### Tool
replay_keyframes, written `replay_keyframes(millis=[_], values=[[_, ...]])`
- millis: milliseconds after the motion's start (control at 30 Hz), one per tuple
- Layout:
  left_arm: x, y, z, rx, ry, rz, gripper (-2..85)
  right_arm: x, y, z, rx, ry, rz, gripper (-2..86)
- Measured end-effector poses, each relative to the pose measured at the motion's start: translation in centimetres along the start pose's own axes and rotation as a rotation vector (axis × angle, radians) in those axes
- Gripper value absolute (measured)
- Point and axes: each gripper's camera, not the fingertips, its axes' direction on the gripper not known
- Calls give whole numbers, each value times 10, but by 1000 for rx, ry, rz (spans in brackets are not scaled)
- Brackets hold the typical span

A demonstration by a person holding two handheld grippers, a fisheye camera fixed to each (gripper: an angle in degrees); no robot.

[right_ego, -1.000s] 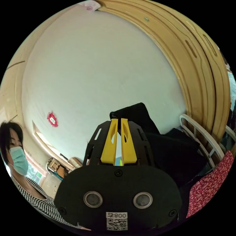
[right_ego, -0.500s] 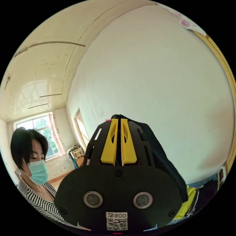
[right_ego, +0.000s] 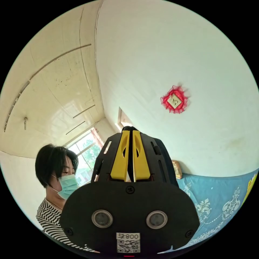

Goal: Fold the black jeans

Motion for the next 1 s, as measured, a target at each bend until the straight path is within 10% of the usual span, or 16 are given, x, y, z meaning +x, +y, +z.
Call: replay_keyframes(millis=[400,1000], values=[[-68,112,7,14,189,-107,131,-4,25,157,-245,-94,-20,11],[37,131,59,12,325,68,127,-20,-33,146,-143,-36,-3,12]])
